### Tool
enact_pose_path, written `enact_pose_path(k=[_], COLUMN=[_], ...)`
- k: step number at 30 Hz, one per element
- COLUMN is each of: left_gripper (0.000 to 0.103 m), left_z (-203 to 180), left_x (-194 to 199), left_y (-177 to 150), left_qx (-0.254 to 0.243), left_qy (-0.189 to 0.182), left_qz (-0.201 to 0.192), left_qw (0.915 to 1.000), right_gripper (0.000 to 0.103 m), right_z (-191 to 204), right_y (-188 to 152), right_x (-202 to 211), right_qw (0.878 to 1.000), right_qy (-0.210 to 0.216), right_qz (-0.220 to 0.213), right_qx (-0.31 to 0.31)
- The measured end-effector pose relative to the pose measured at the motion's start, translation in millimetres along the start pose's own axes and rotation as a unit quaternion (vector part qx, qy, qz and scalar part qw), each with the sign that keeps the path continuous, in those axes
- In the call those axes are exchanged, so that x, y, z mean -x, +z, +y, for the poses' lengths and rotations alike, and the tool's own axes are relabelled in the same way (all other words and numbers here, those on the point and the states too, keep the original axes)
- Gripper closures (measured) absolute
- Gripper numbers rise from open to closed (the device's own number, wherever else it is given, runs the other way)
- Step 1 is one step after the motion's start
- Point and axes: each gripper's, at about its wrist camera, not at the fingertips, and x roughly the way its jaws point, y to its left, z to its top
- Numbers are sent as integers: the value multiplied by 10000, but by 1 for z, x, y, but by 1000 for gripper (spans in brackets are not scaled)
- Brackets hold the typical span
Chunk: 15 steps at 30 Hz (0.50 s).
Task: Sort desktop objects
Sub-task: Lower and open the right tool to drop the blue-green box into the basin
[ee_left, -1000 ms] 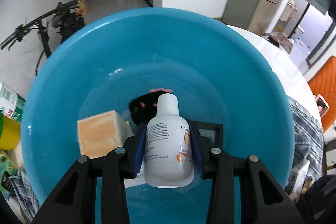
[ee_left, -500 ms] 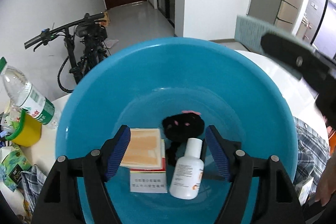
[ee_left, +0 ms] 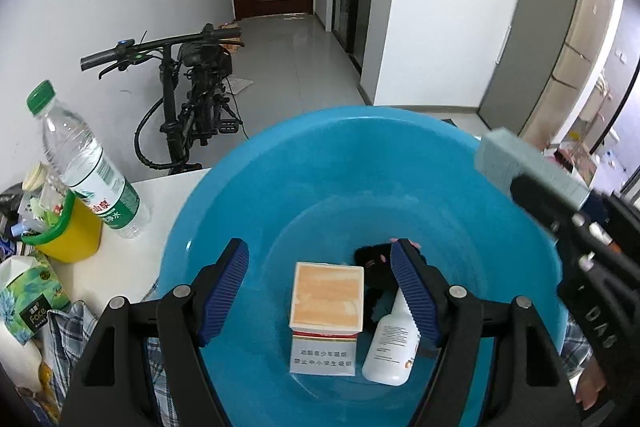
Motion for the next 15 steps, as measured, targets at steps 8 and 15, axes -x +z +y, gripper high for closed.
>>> enact_pose_path(k=[8,15], left_gripper=[27,27], left_z=[2,3], left_x=[2,-5], left_y=[0,0], left_qx=[23,17], left_qy=[34,120], left_qz=[2,51], left_qw=[10000,9999], right_gripper=[76,76], right_z=[9,15], right_y=[-7,-15], right_x=[-18,-35], right_qw=[9987,9952], right_qy=[52,176], right_qz=[448,896], right_qx=[245,363])
